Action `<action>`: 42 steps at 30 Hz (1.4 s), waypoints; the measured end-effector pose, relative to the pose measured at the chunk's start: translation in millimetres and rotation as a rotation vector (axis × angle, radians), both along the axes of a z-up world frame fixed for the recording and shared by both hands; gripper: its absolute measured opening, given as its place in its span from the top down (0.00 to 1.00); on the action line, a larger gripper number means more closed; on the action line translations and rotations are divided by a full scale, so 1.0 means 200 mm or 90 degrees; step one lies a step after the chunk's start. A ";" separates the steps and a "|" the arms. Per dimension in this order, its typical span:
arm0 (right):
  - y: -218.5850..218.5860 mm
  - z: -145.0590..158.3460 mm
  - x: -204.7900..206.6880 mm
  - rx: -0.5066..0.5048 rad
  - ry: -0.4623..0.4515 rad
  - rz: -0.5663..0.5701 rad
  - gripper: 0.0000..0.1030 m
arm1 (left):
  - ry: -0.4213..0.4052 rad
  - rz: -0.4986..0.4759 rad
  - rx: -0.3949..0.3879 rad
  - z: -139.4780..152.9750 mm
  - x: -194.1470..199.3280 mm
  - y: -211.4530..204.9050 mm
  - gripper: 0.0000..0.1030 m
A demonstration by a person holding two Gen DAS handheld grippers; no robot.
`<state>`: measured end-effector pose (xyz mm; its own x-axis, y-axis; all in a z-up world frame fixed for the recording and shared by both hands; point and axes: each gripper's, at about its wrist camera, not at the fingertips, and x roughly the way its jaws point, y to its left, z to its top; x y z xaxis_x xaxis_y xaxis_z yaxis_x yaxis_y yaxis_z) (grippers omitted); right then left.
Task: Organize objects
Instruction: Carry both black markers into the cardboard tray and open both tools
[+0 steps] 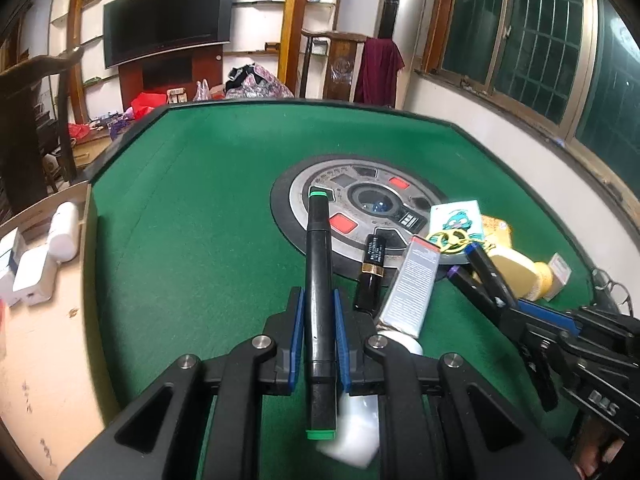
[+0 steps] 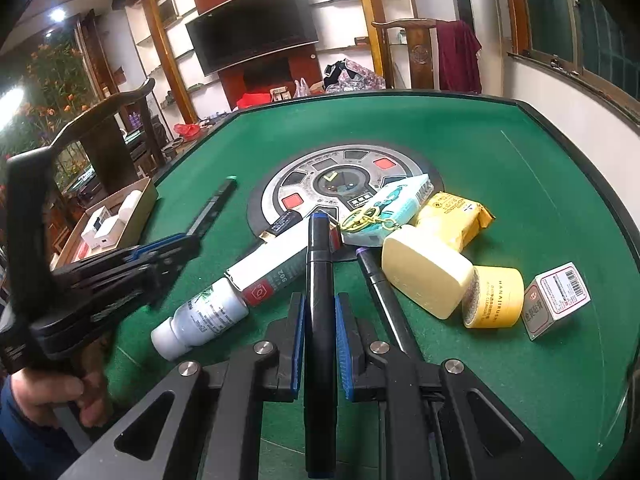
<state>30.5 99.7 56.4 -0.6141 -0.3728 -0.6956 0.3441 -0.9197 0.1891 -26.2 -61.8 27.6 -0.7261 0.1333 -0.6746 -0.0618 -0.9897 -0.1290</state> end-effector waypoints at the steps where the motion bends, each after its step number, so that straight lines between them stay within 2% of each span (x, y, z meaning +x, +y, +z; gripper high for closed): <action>1: 0.00 0.00 0.00 -0.001 -0.001 0.001 0.85 | 0.002 0.002 0.006 0.01 0.02 -0.01 0.86; 8: 0.01 -0.02 -0.02 -0.011 -0.012 -0.004 0.85 | 0.041 0.022 0.038 0.14 0.19 -0.12 0.86; 11: 0.00 -0.01 -0.01 -0.036 -0.026 -0.002 0.85 | 0.064 0.035 0.044 0.21 0.27 -0.20 0.86; 17: -0.11 0.04 0.05 -0.080 -0.050 0.040 0.84 | 0.081 0.081 0.058 0.26 0.37 -0.39 0.86; 23: -0.31 0.16 0.12 -0.081 -0.041 0.100 0.84 | 0.085 0.135 0.070 0.26 0.44 -0.59 0.86; 33: -0.71 0.22 0.13 -0.073 -0.083 0.212 0.84 | 0.079 0.238 0.089 0.25 0.54 -0.99 0.86; 37: -0.93 0.24 0.15 -0.065 -0.085 0.258 0.84 | 0.058 0.275 0.090 0.21 0.58 -1.14 0.86; 42: -1.22 0.19 0.12 -0.040 -0.104 0.304 0.84 | 0.019 0.306 0.115 0.11 0.59 -1.25 0.86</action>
<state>54.3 -144.0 95.4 -0.2500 -0.6300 -0.7353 0.6841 -0.6523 0.3263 92.4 -312.0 49.5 -0.7520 -0.1081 -0.6503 0.3892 -0.8690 -0.3056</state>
